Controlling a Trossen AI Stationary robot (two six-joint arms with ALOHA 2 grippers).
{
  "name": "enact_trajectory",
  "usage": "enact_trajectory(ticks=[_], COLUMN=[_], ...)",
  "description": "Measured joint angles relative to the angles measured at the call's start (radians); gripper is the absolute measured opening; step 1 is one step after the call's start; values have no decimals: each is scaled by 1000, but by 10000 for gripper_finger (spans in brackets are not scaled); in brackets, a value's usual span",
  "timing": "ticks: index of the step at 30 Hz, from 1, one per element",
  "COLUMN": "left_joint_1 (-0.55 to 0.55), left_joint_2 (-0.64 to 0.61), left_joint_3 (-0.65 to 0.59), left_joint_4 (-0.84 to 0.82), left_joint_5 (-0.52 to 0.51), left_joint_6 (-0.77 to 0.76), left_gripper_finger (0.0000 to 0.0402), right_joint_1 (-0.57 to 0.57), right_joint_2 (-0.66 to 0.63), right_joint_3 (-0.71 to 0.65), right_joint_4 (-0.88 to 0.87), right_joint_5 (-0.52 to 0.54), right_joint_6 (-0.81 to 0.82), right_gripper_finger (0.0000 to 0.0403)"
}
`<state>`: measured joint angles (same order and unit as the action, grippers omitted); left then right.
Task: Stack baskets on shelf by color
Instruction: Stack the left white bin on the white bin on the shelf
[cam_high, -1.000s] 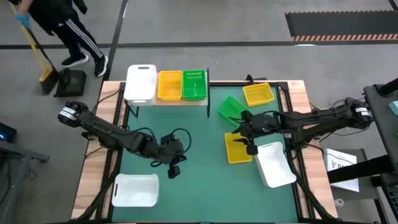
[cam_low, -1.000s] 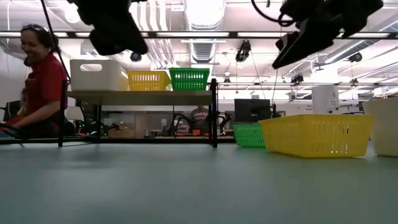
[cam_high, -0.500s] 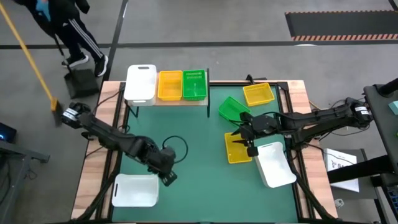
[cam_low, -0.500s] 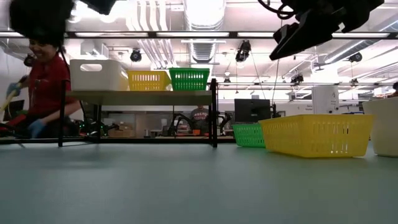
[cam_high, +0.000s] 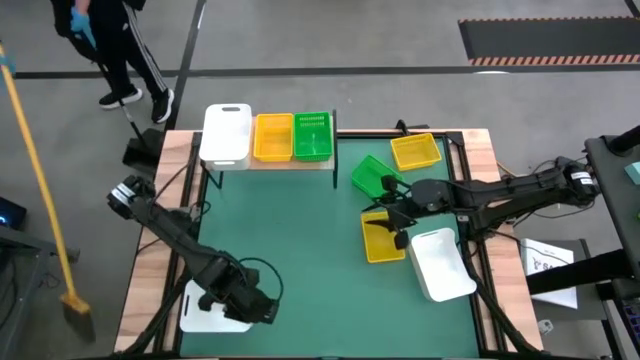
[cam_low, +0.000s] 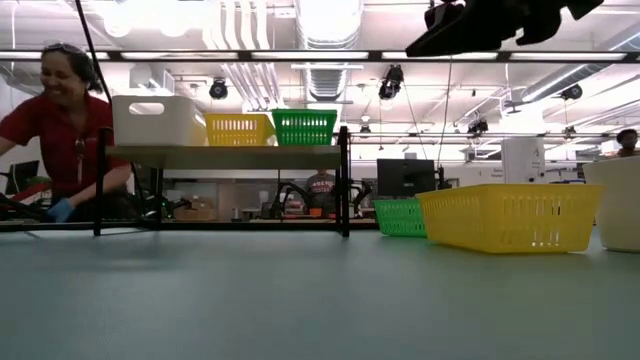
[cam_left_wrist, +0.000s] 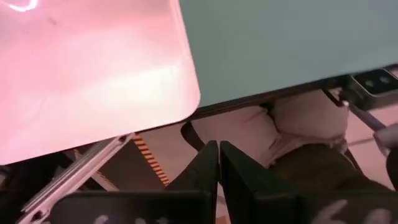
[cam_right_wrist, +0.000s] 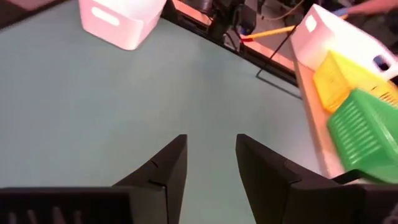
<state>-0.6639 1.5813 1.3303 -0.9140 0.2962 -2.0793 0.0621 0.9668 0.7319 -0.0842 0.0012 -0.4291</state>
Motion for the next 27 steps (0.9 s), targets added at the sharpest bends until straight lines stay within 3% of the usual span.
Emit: enact_trajectory(ticks=[7, 20, 27], left_joint_1=[-7, -7, -6], left_joint_2=[0, 35, 36], left_joint_3=[-11, -97, -141], left_joint_4=[3, 46, 47], left_joint_5=[-52, -63, -140], left_joint_6=[19, 19, 16], left_gripper_finger=[25, 200, 214], right_joint_1=[-51, -89, -89], right_joint_2=[0, -2, -2], right_joint_3=[-8, -17, -17], right_joint_4=[-38, -38, -38], right_joint_5=[0, -2, -2], right_joint_6=[-11, -13, -10], right_gripper_finger=[128, 133, 128])
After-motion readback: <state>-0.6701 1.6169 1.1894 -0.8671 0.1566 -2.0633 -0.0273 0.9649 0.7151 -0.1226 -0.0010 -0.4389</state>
